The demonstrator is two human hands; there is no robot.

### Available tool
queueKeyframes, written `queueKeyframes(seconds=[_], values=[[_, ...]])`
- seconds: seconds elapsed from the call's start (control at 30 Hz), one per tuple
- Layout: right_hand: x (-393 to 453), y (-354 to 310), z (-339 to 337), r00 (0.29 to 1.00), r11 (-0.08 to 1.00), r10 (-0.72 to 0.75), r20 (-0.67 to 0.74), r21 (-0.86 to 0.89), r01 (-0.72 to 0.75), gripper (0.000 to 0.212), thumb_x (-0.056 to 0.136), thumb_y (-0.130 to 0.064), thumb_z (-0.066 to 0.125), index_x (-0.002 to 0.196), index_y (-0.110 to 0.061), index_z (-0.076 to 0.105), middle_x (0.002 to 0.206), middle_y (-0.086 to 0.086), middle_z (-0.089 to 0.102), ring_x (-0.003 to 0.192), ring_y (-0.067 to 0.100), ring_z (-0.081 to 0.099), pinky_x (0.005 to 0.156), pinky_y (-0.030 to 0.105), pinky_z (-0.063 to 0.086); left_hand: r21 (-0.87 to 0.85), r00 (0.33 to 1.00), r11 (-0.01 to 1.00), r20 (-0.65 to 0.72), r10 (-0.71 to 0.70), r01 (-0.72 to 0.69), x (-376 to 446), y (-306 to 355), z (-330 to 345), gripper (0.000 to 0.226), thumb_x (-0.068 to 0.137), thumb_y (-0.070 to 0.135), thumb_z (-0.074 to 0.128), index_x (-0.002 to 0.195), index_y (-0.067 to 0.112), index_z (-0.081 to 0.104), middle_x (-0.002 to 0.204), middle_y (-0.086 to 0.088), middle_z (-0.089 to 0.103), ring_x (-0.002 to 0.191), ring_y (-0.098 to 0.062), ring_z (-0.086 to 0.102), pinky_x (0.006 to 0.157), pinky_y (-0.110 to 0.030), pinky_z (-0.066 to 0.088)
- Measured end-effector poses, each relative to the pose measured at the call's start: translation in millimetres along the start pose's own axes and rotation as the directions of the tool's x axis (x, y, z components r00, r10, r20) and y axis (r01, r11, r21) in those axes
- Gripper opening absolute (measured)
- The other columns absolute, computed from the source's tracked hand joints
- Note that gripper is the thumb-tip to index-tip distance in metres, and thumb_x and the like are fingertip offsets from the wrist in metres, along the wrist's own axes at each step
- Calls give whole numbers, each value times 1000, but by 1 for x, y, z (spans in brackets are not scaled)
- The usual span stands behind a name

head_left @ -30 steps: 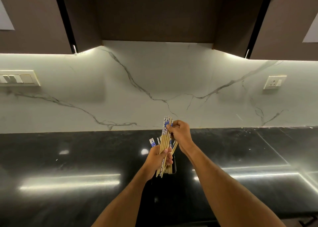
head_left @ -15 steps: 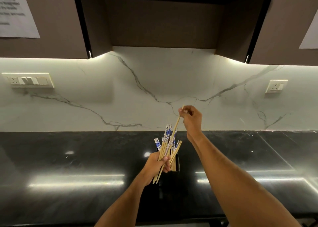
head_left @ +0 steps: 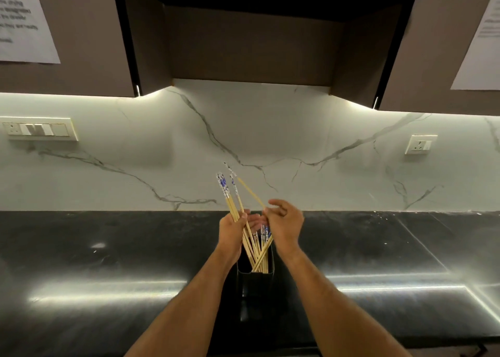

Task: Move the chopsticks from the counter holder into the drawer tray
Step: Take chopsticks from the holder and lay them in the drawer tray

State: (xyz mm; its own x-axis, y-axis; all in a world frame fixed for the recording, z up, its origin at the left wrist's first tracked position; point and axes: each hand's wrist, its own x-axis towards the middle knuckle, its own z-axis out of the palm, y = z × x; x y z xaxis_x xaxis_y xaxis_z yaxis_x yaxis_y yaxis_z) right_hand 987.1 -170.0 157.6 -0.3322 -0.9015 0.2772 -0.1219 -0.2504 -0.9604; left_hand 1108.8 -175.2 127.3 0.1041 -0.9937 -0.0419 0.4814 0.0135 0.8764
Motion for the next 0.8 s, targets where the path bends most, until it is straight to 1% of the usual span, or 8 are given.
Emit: queueKeyframes(seconds=[0.1,0.23,0.33,0.47,0.53,0.6,0.7,0.8], values=[[-15,20,6,999,995,47,22,-85,-45,16,86,-2,76,96,-14,80,75,-2,78,66,12,76,70,34,65,-64,998,998,-54,-19,15,7,6,7,23,107,4,44,113,-6,64,99,-27,76,86,-36,77,73,-42,65],[-24,31,8,991,976,40,130,-219,-11,14,83,-5,77,94,-13,82,73,-6,77,65,6,74,69,28,64,20,997,999,-61,-40,41,9,6,7,25,107,9,47,115,-2,68,102,-20,78,96,-34,77,83,-45,63],[-25,36,8,982,956,29,185,-292,26,12,84,-4,76,90,-14,81,72,-7,76,65,2,73,67,19,62,39,998,999,-63,-29,32,7,2,6,21,106,9,49,117,2,66,102,-20,78,97,-32,77,84,-44,64],[-21,39,4,957,947,70,282,-321,26,6,85,-5,76,85,-10,79,74,0,77,63,12,75,67,32,65,138,994,990,-105,15,-1,5,-2,3,18,104,4,52,112,-1,67,95,-21,77,89,-33,78,82,-46,63],[-14,35,0,924,948,144,353,-318,-26,4,86,-5,76,84,-6,79,73,4,77,63,17,76,64,36,65,204,993,979,-110,49,-26,3,-4,0,17,103,3,52,110,-2,67,91,-20,77,84,-31,79,75,-40,65],[-3,29,-8,911,950,203,358,-297,-95,5,86,-2,75,83,-5,78,74,8,77,65,21,77,63,36,65,233,993,972,-95,68,-45,1,-5,-3,17,103,3,52,108,-3,67,92,-21,77,85,-32,78,78,-40,64],[17,14,-17,942,977,201,269,-124,-173,17,88,-1,72,105,-6,70,85,12,76,69,21,76,68,35,65,233,996,970,-38,79,-68,-4,-6,-7,16,103,4,53,107,-2,67,93,-21,77,88,-33,77,82,-40,63],[36,-4,-15,954,993,109,278,-78,-91,64,89,-6,75,140,-29,45,100,9,74,78,21,77,75,35,65,260,996,963,71,61,-77,-11,-11,-7,17,103,2,53,108,-4,67,92,-22,77,91,-36,76,83,-40,63]])
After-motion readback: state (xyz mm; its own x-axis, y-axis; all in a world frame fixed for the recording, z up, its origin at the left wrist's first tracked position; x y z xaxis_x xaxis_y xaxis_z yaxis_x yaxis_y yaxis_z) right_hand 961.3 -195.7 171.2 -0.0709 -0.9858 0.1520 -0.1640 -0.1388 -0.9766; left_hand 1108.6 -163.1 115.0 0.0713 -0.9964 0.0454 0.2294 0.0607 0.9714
